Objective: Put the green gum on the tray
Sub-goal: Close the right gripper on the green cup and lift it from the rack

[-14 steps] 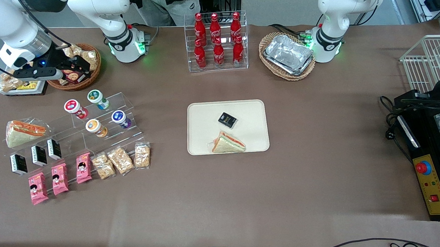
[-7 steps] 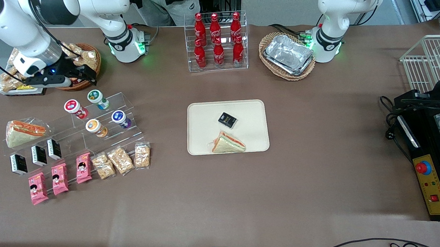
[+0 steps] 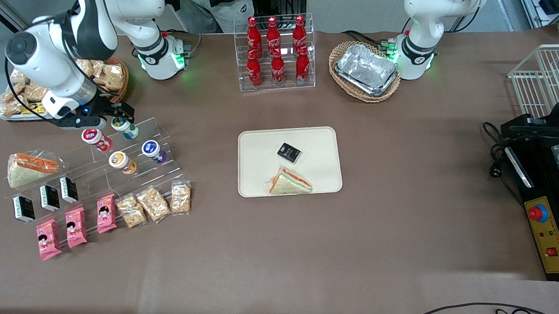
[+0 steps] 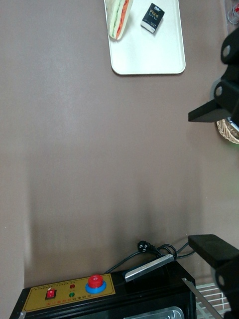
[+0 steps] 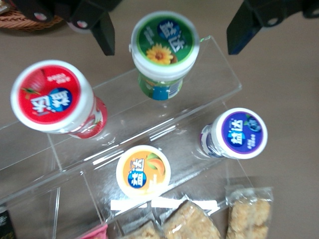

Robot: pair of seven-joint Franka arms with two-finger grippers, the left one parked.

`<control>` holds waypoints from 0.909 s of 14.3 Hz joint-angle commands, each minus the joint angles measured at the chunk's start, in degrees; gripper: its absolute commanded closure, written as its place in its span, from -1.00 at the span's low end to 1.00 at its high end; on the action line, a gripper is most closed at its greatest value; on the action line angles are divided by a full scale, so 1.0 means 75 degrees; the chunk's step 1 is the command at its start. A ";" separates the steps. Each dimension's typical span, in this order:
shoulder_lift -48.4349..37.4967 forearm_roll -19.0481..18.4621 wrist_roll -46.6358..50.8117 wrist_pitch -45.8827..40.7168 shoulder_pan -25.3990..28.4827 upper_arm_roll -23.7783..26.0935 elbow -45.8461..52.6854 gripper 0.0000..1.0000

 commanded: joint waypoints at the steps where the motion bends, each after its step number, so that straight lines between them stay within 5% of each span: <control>1: 0.0372 0.0084 0.0060 0.0239 -0.0045 0.0015 -0.0026 -1.00; 4: 0.0350 0.0084 0.0060 0.0180 -0.0034 0.0015 -0.0026 -0.95; 5: 0.0361 0.0084 0.0060 0.0180 -0.0034 0.0015 -0.0026 -0.80; 9: 0.0361 0.0084 0.0060 0.0204 -0.0022 0.0015 -0.0026 0.30; 12: 0.0385 0.0084 0.0048 0.0239 -0.0022 0.0015 -0.0003 0.90; 13: 0.0373 0.0084 0.0048 0.0227 -0.0022 0.0003 0.0020 0.92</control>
